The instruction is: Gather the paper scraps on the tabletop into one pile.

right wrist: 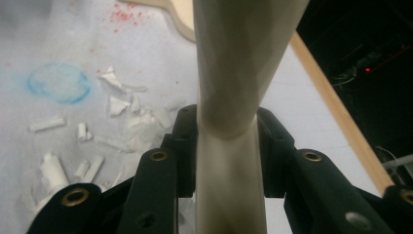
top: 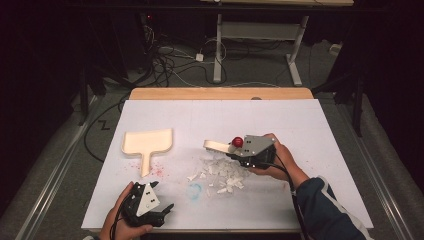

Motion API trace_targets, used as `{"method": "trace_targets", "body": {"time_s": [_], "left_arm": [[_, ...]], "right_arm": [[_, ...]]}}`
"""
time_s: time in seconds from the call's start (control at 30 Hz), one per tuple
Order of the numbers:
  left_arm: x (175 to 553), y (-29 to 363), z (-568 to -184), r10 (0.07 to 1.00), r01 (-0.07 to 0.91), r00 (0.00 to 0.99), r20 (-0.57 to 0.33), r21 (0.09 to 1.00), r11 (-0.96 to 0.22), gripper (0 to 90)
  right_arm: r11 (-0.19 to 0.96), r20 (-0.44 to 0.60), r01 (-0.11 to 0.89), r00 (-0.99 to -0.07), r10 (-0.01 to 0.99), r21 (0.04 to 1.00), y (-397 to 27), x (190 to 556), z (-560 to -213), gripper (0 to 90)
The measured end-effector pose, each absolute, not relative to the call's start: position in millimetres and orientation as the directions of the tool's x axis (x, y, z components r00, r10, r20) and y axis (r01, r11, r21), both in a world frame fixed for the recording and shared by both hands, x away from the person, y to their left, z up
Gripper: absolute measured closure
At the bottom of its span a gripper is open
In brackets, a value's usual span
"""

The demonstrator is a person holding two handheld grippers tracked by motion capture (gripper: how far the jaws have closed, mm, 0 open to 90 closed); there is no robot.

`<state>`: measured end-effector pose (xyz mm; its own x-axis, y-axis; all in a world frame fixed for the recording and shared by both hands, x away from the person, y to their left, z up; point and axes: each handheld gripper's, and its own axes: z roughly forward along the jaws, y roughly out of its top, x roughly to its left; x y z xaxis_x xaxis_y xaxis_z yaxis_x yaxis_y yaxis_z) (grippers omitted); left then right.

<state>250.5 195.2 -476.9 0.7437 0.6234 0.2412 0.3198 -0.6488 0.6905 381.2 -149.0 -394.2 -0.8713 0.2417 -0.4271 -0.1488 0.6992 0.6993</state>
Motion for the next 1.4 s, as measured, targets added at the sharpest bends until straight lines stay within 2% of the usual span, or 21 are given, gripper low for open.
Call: {"method": "trace_targets", "body": {"time_s": [0.13, 0.3, 0.4, 0.53, 0.67, 0.77, 0.83, 1.03, 1.27, 1.4], "left_arm": [[250, 196, -477, 0.627, 0.321, 0.742, 0.239, 0.694, -0.644, 16.9], [249, 196, -477, 0.624, 0.322, 0.744, 0.238, 0.691, -0.648, 16.9], [249, 196, -477, 0.621, 0.320, 0.745, 0.242, 0.687, -0.652, 16.9], [248, 195, -475, 0.617, 0.311, 0.747, 0.249, 0.689, -0.655, 16.9], [248, 197, -474, 0.620, 0.309, 0.743, 0.252, 0.692, -0.652, 16.9], [248, 201, -473, 0.634, 0.316, 0.732, 0.248, 0.701, -0.639, 16.9], [247, 204, -471, 0.646, 0.321, 0.723, 0.244, 0.709, -0.628, 16.9], [248, 209, -469, 0.669, 0.333, 0.705, 0.236, 0.723, -0.605, 16.9], [249, 205, -473, 0.651, 0.336, 0.723, 0.230, 0.706, -0.623, 16.9], [248, 205, -474, 0.644, 0.333, 0.729, 0.232, 0.702, -0.630, 16.9]], "right_arm": [[0.676, -0.416, -0.102, -0.851, 0.321, 0.730, -153, 369, -378, 68.2], [0.673, -0.417, 0.001, -0.784, 0.460, 0.740, -172, 352, -365, 68.2], [0.684, -0.424, 0.075, -0.735, 0.530, 0.726, -186, 347, -368, 68.2], [0.667, -0.368, 0.155, -0.733, 0.572, 0.729, -202, 340, -379, 68.2], [0.635, -0.290, 0.134, -0.806, 0.517, 0.761, -207, 324, -378, 68.2], [0.611, -0.231, 0.097, -0.870, 0.436, 0.786, -201, 306, -374, 68.2], [0.612, -0.193, 0.064, -0.919, 0.345, 0.788, -190, 293, -375, 68.2], [0.646, -0.090, 0.065, -0.975, 0.204, 0.761, -151, 287, -394, 68.2], [0.679, -0.023, 0.111, -0.982, 0.185, 0.726, -121, 303, -415, 68.2], [0.686, -0.033, 0.155, -0.967, 0.252, 0.711, -123, 314, -414, 68.2]]}}
